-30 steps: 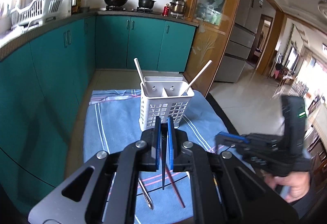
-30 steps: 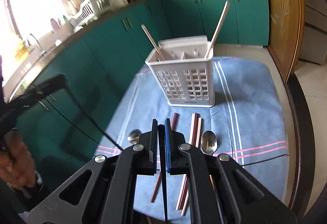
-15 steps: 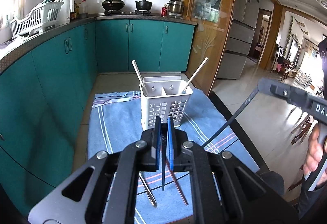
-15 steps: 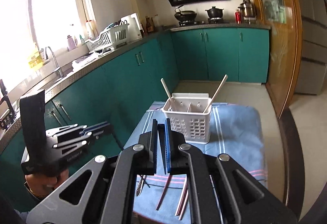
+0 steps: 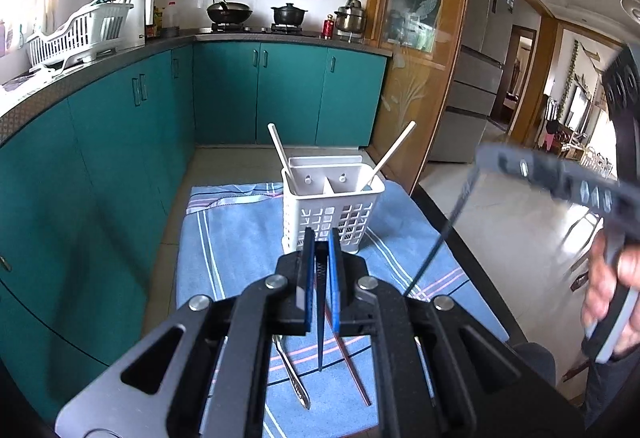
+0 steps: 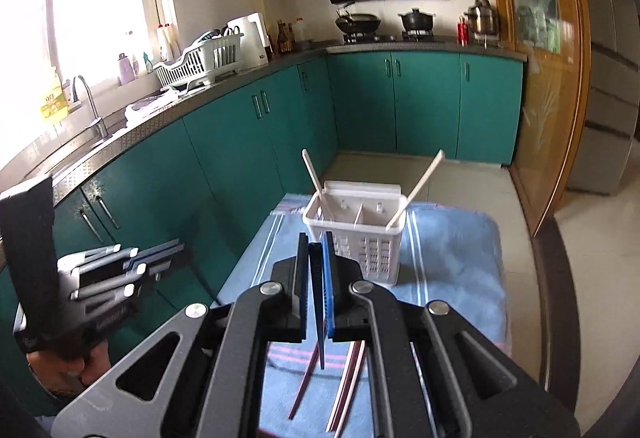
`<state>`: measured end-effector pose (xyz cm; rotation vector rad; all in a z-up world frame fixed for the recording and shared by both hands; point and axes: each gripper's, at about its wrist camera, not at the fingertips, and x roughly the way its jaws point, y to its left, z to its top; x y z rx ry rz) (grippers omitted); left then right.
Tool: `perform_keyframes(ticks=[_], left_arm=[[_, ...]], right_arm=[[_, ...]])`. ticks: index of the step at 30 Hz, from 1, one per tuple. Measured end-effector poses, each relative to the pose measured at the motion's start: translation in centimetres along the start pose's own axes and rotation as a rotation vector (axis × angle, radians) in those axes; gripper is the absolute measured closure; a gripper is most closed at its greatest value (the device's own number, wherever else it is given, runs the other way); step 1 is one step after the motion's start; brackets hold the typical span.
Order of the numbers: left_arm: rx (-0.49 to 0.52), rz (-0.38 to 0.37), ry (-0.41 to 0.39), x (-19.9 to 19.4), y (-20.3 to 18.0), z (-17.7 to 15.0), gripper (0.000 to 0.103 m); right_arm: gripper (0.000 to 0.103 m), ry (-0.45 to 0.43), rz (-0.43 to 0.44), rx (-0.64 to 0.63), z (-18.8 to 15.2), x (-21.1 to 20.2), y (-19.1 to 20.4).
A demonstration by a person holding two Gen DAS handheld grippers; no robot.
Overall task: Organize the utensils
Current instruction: 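Carry the right tool's chopstick over the caddy and lower it in while the left tool holds its chopstick, then lower the left tool's chopstick into the white caddy and open the left tool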
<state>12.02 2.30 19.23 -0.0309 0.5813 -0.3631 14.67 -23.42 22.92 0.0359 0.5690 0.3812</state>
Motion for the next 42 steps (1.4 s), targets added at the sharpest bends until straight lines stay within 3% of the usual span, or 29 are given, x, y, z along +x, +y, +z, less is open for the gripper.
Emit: perform_keyframes(ticks=[7, 12, 17, 23, 26, 28, 30, 36, 38, 42], left_arm=[[-0.032, 0.004, -0.008, -0.4, 1.4, 0.0, 0.097], [-0.048, 0.005, -0.008, -0.4, 2.2, 0.0, 0.097], [-0.053, 0.0, -0.002, -0.1, 2.4, 0.1, 0.097], [-0.054, -0.002, 0.003, 0.4, 2.5, 0.2, 0.097], [-0.055, 0.0, 0.004, 0.5, 2.6, 0.1, 0.097], [-0.055, 0.003, 0.006, 0.6, 2.6, 0.1, 0.097], [-0.056, 0.008, 0.005, 0.7, 2.7, 0.2, 0.097], [-0.057, 0.016, -0.001, 0.7, 2.3, 0.1, 0.097], [-0.044, 0.025, 0.007, 1.0, 1.9, 0.0, 0.097], [-0.039, 0.052, 0.004, 1.7, 1.0, -0.3, 0.097]], right_arm=[[0.096, -0.135, -0.083, -0.008, 8.3, 0.7, -0.4], [0.096, -0.194, -0.143, 0.016, 11.8, 2.2, -1.9], [0.096, -0.186, -0.167, 0.06, 11.9, 6.0, -3.7], [0.096, -0.155, -0.186, 0.146, 9.1, 10.9, -6.6], [0.096, -0.095, -0.156, 0.186, 7.0, 13.2, -8.3], [0.083, -0.077, -0.145, 0.181, 6.2, 13.9, -8.7], [0.053, -0.097, -0.143, 0.182, 5.2, 13.2, -9.0], [0.016, -0.284, -0.066, 0.236, 0.4, 5.6, -9.8], [0.01, -0.292, -0.076, 0.244, -2.4, 3.5, -9.7], [0.008, -0.127, -0.113, 0.194, -9.7, 3.4, -8.4]])
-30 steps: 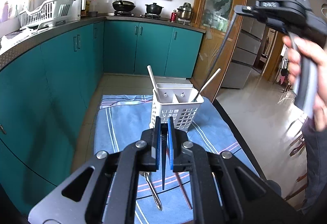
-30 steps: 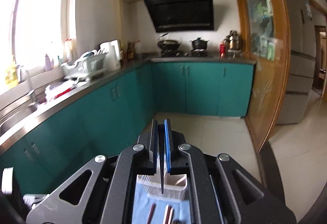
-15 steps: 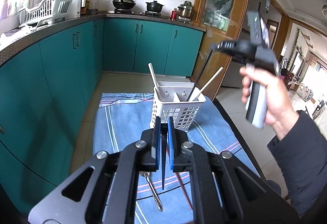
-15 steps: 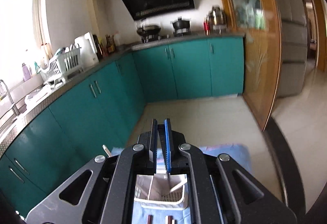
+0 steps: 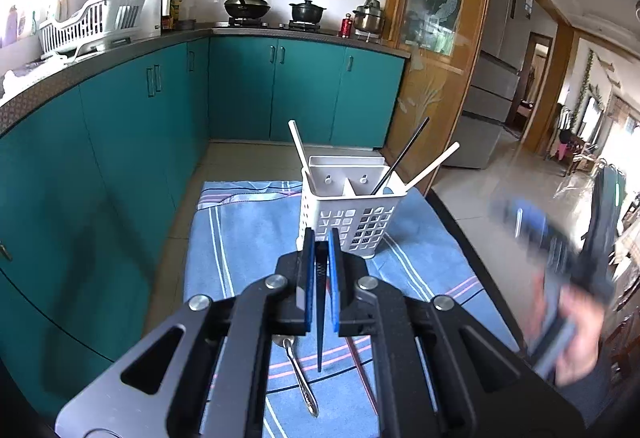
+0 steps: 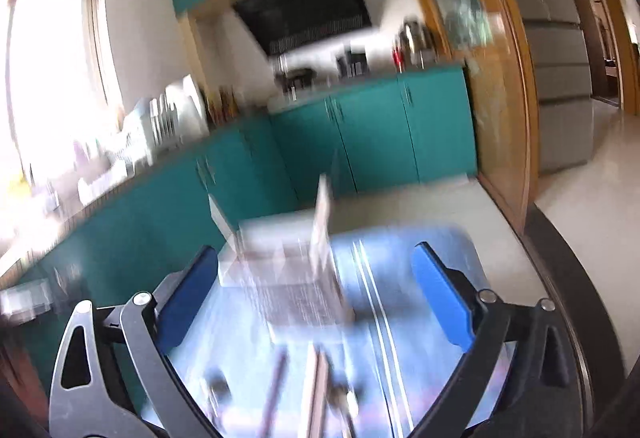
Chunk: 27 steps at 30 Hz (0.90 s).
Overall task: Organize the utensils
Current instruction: 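Lower the left tool's chopstick into the white caddy and open the left tool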
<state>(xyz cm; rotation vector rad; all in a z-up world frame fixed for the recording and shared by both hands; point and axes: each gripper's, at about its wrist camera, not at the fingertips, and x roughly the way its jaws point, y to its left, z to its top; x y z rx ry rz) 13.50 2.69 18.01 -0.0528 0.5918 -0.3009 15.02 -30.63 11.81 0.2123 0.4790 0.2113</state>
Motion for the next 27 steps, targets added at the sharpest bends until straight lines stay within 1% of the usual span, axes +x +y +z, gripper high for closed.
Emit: perform_keyframes(ticks=[1, 2, 5, 8, 10, 12, 15, 20, 22, 24, 27], left_arm=[[-0.002, 0.004, -0.001, 0.2, -0.2, 0.0, 0.097], [-0.002, 0.011, -0.005, 0.3, -0.5, -0.2, 0.097], [0.015, 0.033, -0.023, 0.2, -1.8, -0.7, 0.097], [0.011, 0.043, -0.068, -0.7, -2.4, -0.6, 0.097], [0.007, 0.039, -0.081, -1.4, -2.7, 0.0, 0.097], [0.003, 0.039, -0.09, -2.0, -3.0, 1.1, 0.097], [0.004, 0.041, -0.113, -3.1, -3.9, 3.8, 0.097], [0.033, 0.064, -0.194, -4.5, -5.6, 10.5, 0.097], [0.039, 0.089, -0.211, -4.1, -5.9, 13.2, 0.097], [0.029, 0.079, -0.225, -3.3, -6.0, 15.7, 0.097], [0.014, 0.073, -0.241, -1.6, -5.9, 18.2, 0.097]], right_arm=[[0.008, 0.027, -0.007, -0.019, -1.8, 0.0, -0.1], [0.008, 0.031, -0.02, -0.017, -3.8, -0.1, -0.4], [0.008, 0.025, -0.02, -0.03, -6.4, 0.0, -1.0], [0.008, -0.03, -0.002, -0.059, -7.2, -0.4, -1.6], [0.008, -0.041, -0.01, -0.082, -7.2, -0.6, -1.7], [0.008, -0.048, -0.007, -0.066, -6.9, -0.9, -2.5], [0.008, -0.039, 0.017, -0.002, -6.6, -1.0, -4.4], [0.008, -0.01, 0.014, 0.038, -6.6, -0.2, -5.9], [0.008, 0.002, 0.017, 0.052, -6.6, 0.0, -6.3], [0.008, 0.005, 0.019, 0.059, -6.6, 0.1, -6.5], [0.008, 0.005, 0.021, 0.059, -6.5, 0.1, -6.7]])
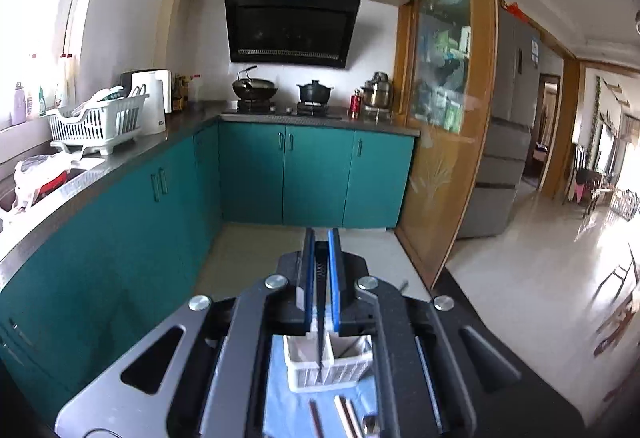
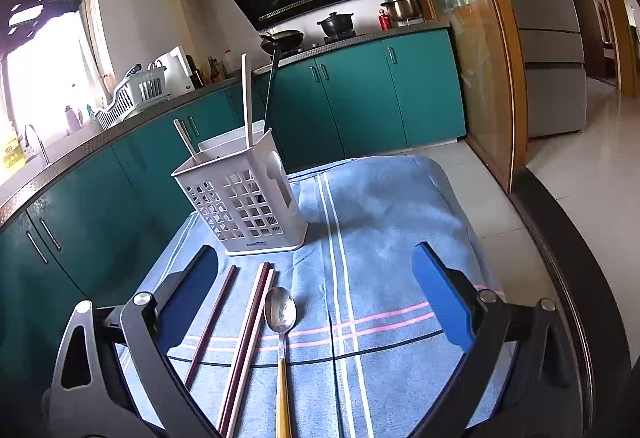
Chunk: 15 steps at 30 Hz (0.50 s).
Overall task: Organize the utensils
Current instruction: 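Lower the left tool's chopstick into the white caddy and open the left tool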
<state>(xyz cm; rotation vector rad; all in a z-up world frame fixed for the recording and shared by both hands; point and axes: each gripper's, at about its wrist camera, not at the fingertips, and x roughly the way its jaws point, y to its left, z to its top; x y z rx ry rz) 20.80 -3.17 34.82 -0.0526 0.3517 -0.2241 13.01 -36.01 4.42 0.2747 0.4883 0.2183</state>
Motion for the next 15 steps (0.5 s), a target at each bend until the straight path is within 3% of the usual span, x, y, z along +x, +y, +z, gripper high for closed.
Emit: perform_keyframes(ticks=[2, 6, 15], left_arm=[[-0.015, -0.026, 0.006, 1.8, 0.1, 0.6, 0.097], [-0.03, 0.005, 0.017, 5.8, 0.9, 0.2, 0.097], [-0.196, 0.044, 0.175, 14.9, 5.3, -6.9, 0.097]], right_arm=[[0.008, 0.006, 0.001, 0.001, -0.1, 0.2, -0.1], [0.008, 0.012, -0.003, 0.002, 0.0, 0.6, -0.3], [0.008, 0.029, 0.006, -0.003, -0.1, 1.2, -0.1]])
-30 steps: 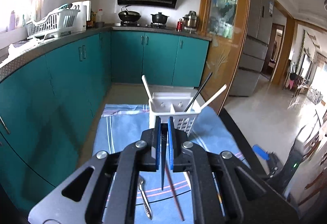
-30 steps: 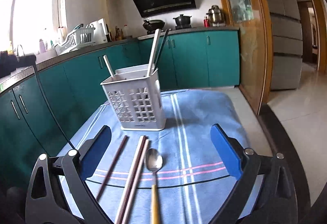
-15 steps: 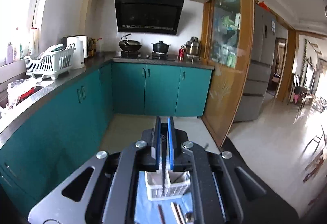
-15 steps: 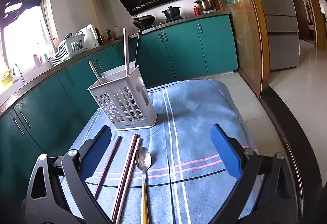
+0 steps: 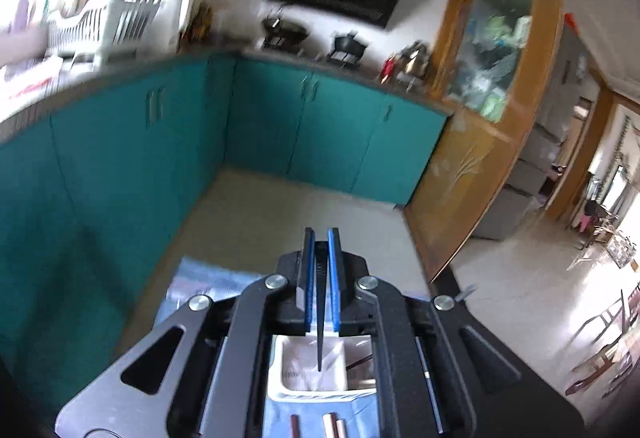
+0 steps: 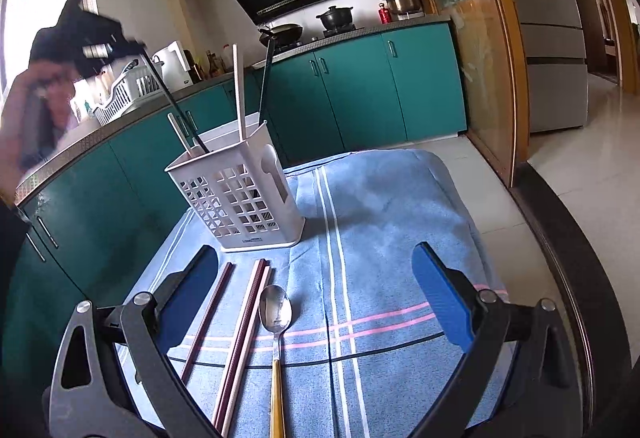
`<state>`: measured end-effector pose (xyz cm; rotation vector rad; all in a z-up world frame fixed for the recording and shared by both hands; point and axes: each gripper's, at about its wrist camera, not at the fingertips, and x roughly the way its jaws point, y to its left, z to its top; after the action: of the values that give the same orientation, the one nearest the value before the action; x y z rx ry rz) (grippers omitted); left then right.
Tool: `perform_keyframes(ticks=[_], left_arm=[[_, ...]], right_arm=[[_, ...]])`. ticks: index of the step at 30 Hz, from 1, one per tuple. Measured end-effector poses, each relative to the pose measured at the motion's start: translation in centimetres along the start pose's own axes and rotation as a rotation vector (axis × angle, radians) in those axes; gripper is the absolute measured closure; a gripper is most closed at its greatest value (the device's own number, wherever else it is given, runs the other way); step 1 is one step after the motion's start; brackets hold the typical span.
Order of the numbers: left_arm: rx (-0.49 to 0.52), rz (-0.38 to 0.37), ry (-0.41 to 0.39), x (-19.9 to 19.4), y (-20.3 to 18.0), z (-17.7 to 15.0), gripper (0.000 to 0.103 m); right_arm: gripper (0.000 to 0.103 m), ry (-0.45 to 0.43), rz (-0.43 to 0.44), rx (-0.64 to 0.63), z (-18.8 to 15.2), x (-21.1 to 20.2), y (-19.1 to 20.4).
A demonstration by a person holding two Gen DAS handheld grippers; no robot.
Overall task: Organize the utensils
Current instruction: 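Lower the left tool's chopstick into the white caddy and open the left tool, then move the open left tool back over the table and close it on a dark red chopstick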
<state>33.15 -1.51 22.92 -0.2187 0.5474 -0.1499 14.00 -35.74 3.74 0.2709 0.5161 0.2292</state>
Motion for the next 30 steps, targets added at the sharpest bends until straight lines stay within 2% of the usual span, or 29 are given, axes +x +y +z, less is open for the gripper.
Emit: perform_keyframes(ticks=[2, 3, 4, 5, 7, 10, 12, 16, 19, 22, 25, 30], left_arm=[[0.027, 0.037, 0.071, 2.1, 0.5, -1.6, 0.082], [0.042, 0.047, 0.093, 2.4, 0.7, -2.1, 0.051], [0.071, 0.07, 0.09, 2.3, 0.7, -2.7, 0.03], [0.097, 0.097, 0.063, 1.5, 0.6, -3.2, 0.025], [0.134, 0.127, 0.031, -1.0, 0.2, -4.6, 0.02], [0.175, 0.094, 0.008, -5.9, -0.6, -8.2, 0.012], [0.233, 0.073, -0.009, -9.4, -1.4, -12.2, 0.01], [0.282, 0.08, 0.006, -13.2, -1.7, -19.6, 0.009], [0.265, 0.095, -0.001, -13.9, -1.0, -23.8, 0.009], [0.246, 0.096, 0.069, -12.1, -0.4, -27.1, 0.009], [0.285, 0.106, 0.13, -11.0, -0.7, -29.7, 0.009], [0.269, 0.089, 0.156, -11.0, -0.1, -30.6, 0.009]], right_arm=[[0.008, 0.003, 0.004, -0.004, 0.0, 0.2, 0.2], [0.008, 0.005, 0.006, -0.007, 0.0, 0.2, 0.3], [0.008, 0.004, 0.007, -0.008, 0.0, 0.2, 0.3], [0.008, 0.002, 0.008, -0.012, 0.0, 0.1, 0.5], [0.008, 0.0, 0.007, -0.02, 0.0, 0.1, 0.7], [0.008, -0.001, 0.006, -0.037, -0.1, -0.1, 1.0], [0.008, 0.005, 0.006, -0.047, -0.2, -0.1, 1.3], [0.008, 0.005, 0.007, -0.074, -0.4, -0.6, 2.2], [0.008, 0.009, 0.001, -0.1, -0.9, -0.8, 2.9], [0.008, 0.03, -0.009, -0.123, -1.7, -0.8, 3.8], [0.008, 0.046, -0.015, -0.143, -2.7, -1.3, 4.7], [0.008, 0.052, -0.022, -0.158, -5.3, -2.8, 5.8]])
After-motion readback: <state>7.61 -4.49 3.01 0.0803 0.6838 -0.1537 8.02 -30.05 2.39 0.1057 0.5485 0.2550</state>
